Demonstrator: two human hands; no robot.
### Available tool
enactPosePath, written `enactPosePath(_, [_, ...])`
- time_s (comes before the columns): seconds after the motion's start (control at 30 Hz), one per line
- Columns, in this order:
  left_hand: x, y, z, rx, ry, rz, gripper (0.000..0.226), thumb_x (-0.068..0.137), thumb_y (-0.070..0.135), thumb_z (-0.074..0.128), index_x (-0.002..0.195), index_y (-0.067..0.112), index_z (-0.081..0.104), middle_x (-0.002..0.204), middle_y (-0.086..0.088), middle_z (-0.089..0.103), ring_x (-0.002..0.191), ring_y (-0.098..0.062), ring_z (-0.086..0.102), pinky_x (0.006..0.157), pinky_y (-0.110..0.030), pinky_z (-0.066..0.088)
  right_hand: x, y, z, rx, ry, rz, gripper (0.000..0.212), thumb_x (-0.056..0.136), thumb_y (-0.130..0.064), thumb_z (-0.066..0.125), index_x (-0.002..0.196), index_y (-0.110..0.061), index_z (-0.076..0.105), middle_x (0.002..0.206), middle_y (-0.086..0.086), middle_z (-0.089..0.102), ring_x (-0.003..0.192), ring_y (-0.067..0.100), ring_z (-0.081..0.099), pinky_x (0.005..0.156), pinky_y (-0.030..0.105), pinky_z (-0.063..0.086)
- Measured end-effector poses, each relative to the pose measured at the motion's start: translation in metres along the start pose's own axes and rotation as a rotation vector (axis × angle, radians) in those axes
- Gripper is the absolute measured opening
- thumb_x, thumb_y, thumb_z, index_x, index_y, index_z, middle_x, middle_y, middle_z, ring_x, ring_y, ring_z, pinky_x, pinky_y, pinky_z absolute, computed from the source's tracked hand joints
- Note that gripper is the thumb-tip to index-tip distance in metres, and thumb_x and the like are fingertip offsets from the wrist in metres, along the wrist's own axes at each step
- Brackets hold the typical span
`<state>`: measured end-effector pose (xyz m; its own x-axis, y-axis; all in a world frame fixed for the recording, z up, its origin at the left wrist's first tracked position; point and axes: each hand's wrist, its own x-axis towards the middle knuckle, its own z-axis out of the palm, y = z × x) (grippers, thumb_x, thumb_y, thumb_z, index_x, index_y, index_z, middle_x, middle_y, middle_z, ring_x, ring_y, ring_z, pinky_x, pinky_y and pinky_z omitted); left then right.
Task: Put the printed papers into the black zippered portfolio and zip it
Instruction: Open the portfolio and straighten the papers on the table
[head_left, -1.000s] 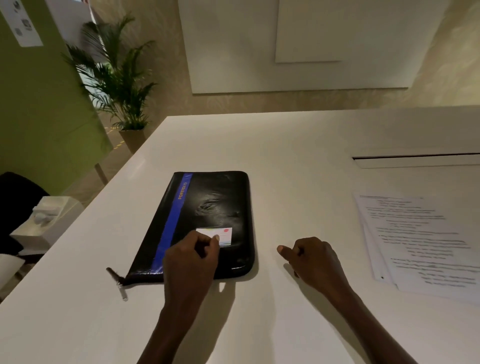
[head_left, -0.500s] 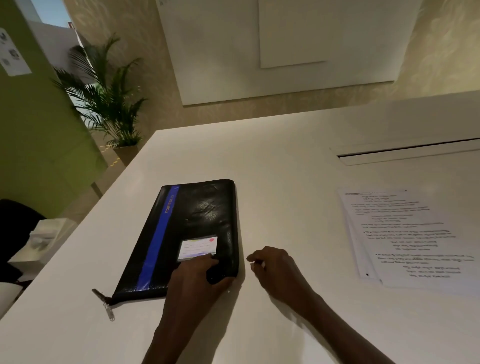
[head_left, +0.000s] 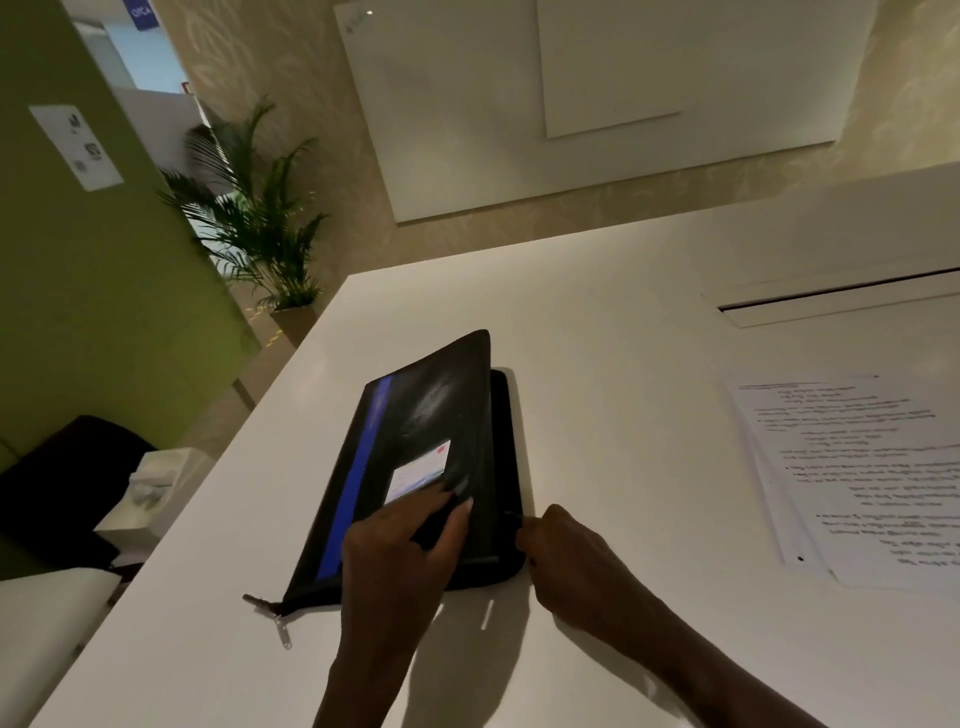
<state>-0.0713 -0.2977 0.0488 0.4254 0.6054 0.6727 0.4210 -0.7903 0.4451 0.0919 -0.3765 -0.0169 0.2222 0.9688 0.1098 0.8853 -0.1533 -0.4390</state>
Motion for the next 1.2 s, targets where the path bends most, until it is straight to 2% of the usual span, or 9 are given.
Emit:
enactPosePath(0.3, [0.018,-0.019,-0.035,0.039,0.415,-0.005,0.016,0.083,0.014,0.073,0.094,0.003,0.077,0.091,-0.002,0.076,0.078,-0.01,0.071,0.073,-0.015,0.053,0.009,-0.016,-0.016,-0.238,-0.015,-0.082,0.037,0.094,-0.01,0.041,0.124,-0.024,0.057,0.111,0.002,0.064,0.107,0.021,0.055,0.067,0.027,0.032])
enactPosePath(0.4, [0.022,-0.034,-0.048,0.074,0.521,-0.078,0.018,0.085,0.011,0.073,0.101,0.003,0.075,0.093,-0.004,0.076,0.079,-0.014,0.072,0.071,-0.025,0.055,0.013,-0.02,-0.02,-0.249,0.022,-0.096,0.025,0.087,-0.019,0.061,0.108,-0.029,0.066,0.094,-0.003,0.068,0.085,0.014,0.062,0.051,0.019,0.025])
enactPosePath(0.6, [0.018,-0.075,-0.069,0.115,0.604,-0.249,0.025,0.085,0.011,0.073,0.109,0.004,0.073,0.087,-0.009,0.076,0.068,-0.017,0.068,0.064,-0.028,0.051,0.017,-0.026,-0.024,-0.218,-0.07,-0.031,0.03,0.094,-0.018,0.041,0.117,-0.023,0.06,0.109,-0.001,0.06,0.1,0.022,0.057,0.076,0.026,0.041])
enactPosePath(0.73, [0.009,-0.099,-0.072,0.08,0.644,-0.405,0.02,0.086,0.009,0.07,0.106,0.005,0.073,0.077,-0.003,0.072,0.063,-0.009,0.055,0.062,-0.018,0.045,0.019,-0.044,-0.03,-0.246,-0.087,-0.005,0.022,0.098,-0.016,0.04,0.105,-0.015,0.061,0.091,0.002,0.048,0.081,0.022,0.044,0.073,0.031,0.04])
enactPosePath(0.83, [-0.002,-0.114,-0.069,0.063,0.652,-0.541,0.008,0.087,0.011,0.069,0.09,0.004,0.072,0.065,-0.006,0.066,0.059,-0.018,0.053,0.06,-0.007,0.038,0.02,-0.05,-0.034,-0.229,-0.041,-0.008,0.029,0.095,-0.015,0.04,0.068,-0.022,0.034,0.073,-0.005,0.032,0.081,0.02,0.039,0.072,0.028,0.037])
enactPosePath(0.9, [-0.009,-0.123,-0.067,0.038,0.661,-0.618,0.01,0.086,0.011,0.07,0.09,0.002,0.071,0.068,-0.008,0.068,0.059,-0.014,0.054,0.06,-0.004,0.038,0.023,-0.05,-0.031,-0.286,0.0,-0.125,0.06,0.079,-0.011,0.064,0.061,-0.024,0.008,0.064,-0.009,0.011,0.065,0.019,0.035,0.053,0.025,0.033])
enactPosePath(1.0, [-0.016,-0.13,-0.065,0.002,0.673,-0.752,0.012,0.086,0.01,0.07,0.091,0.0,0.07,0.072,-0.004,0.065,0.059,-0.006,0.054,0.061,0.003,0.037,0.03,-0.035,-0.019,-0.27,0.106,-0.226,0.067,0.047,-0.008,0.065,0.058,-0.03,0.003,0.061,-0.009,-0.007,0.04,0.015,0.014,0.047,0.012,-0.004])
enactPosePath(1.07, [-0.021,-0.137,-0.065,-0.024,0.671,-0.837,0.014,0.087,0.013,0.069,0.084,-0.001,0.067,0.066,-0.005,0.062,0.057,-0.007,0.054,0.057,-0.003,0.04,0.03,-0.032,-0.007,-0.301,0.197,-0.297,0.029,0.058,-0.007,0.043,0.044,-0.026,0.027,0.041,-0.005,0.017,0.028,0.017,0.028,0.041,0.018,0.004])
enactPosePath(1.2, [-0.029,-0.158,-0.066,-0.012,0.66,-0.952,0.032,0.086,0.019,0.07,0.068,-0.004,0.056,0.056,-0.012,0.054,0.051,-0.021,0.048,0.051,-0.027,0.036,0.032,-0.035,-0.002,-0.388,0.245,-0.282,0.026,0.063,-0.008,0.031,0.041,-0.017,0.043,0.04,0.003,0.043,0.029,0.023,0.043,0.043,0.025,0.014])
